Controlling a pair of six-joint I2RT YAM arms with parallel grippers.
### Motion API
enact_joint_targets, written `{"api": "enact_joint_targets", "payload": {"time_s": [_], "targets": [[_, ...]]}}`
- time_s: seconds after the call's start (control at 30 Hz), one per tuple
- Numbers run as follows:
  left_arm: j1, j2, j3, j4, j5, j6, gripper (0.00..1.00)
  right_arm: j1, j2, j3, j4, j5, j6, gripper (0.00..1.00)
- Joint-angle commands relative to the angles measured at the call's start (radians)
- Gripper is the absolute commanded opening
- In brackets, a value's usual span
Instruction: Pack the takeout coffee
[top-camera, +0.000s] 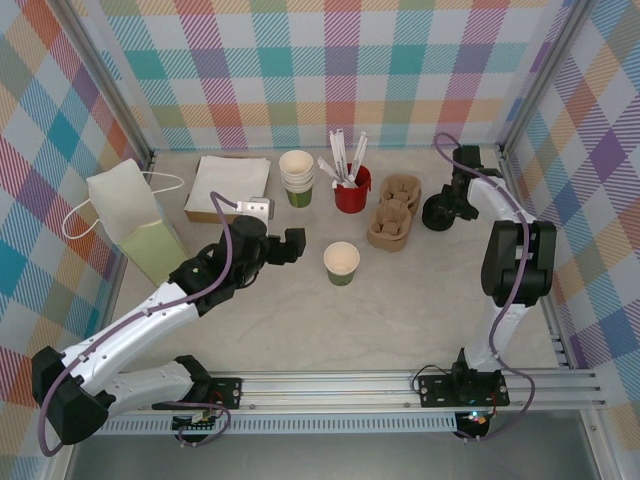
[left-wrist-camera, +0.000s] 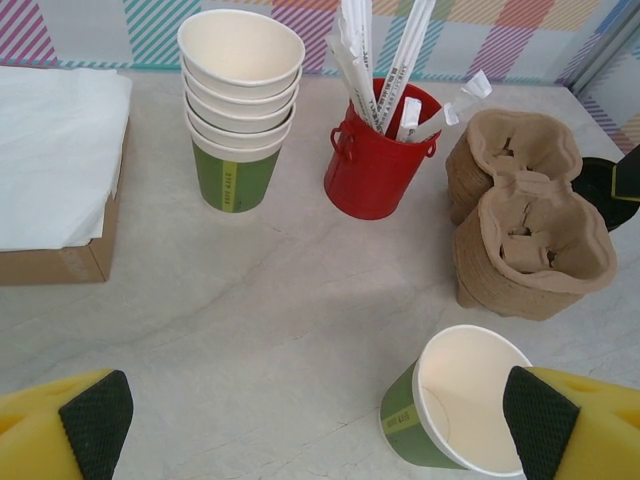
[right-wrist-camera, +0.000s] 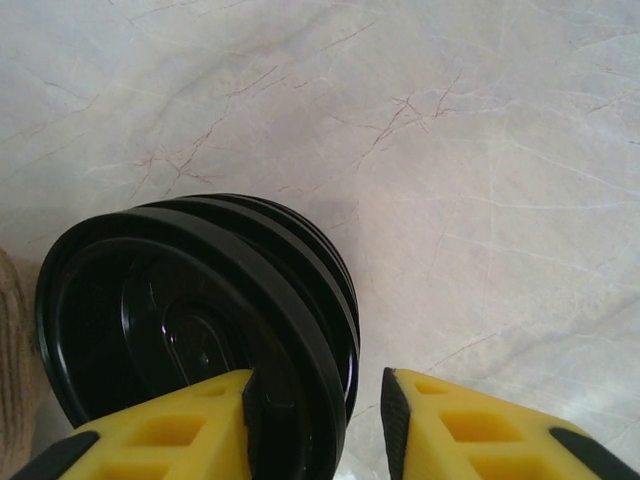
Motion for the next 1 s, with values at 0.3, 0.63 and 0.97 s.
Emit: {"api": "enact_joint_targets", "payload": {"time_s": [0.3,0.63,0.97], "targets": [[-0.017,0.02,0.009,0.021,-0.018,0.024,0.97,-0.012,0.044,0.051,-0.026,-0.022,0.006,0.22],[-0.017,0.022,0.017,0.021,-0.016,0.023,0.97,-0.013,0.03,0.045,-0.037,-0.017,0.0,0.11],[-0.017,0.022,0.031,0.021,0.011,0.009,0.97,-0.014,-0.048,0.01,-0.033,-0.005,-0.012,0.09]]}}
